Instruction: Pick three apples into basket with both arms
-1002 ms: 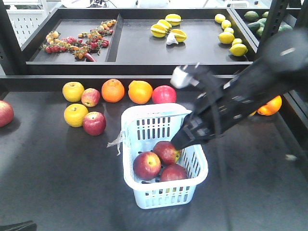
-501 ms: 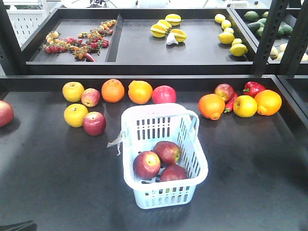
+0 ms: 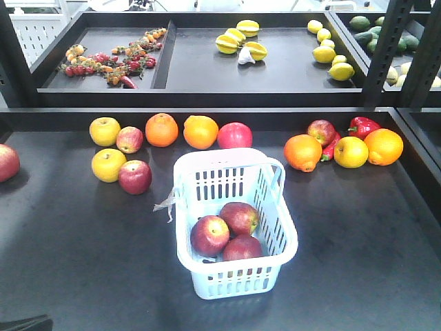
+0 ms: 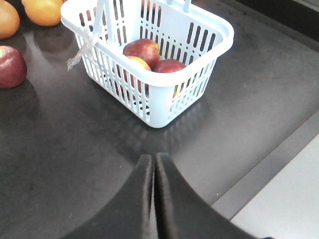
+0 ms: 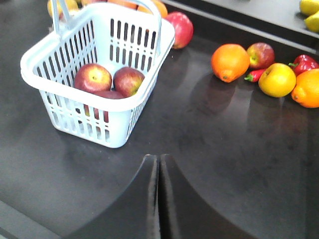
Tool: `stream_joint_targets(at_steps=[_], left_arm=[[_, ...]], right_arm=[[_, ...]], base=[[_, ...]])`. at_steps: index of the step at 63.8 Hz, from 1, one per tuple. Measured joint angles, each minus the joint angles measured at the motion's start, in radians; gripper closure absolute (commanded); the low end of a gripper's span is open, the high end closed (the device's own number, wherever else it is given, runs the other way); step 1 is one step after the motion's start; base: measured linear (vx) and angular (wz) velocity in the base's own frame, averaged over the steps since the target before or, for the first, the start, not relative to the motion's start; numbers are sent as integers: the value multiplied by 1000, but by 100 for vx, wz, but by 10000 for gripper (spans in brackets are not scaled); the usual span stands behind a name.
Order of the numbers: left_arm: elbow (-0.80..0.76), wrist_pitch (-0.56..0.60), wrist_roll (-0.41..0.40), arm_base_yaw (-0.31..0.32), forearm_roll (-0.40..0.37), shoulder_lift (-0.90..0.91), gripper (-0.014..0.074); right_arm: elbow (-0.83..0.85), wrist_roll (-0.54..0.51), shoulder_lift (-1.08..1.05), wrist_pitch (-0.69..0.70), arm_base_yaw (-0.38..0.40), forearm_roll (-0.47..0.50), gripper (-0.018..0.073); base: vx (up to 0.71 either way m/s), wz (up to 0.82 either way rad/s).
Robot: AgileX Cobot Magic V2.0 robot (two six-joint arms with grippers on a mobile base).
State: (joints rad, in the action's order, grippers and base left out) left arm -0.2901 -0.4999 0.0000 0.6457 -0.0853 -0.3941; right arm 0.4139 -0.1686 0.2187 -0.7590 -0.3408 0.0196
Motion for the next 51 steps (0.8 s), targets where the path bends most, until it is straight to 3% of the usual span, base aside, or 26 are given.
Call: stream_joint_targets(at_steps=[51], left_arm=[[0,24,0,0,10,0,603]], right_arm=[[0,10,-3,2,0,-2,564]], base=[[0,0]])
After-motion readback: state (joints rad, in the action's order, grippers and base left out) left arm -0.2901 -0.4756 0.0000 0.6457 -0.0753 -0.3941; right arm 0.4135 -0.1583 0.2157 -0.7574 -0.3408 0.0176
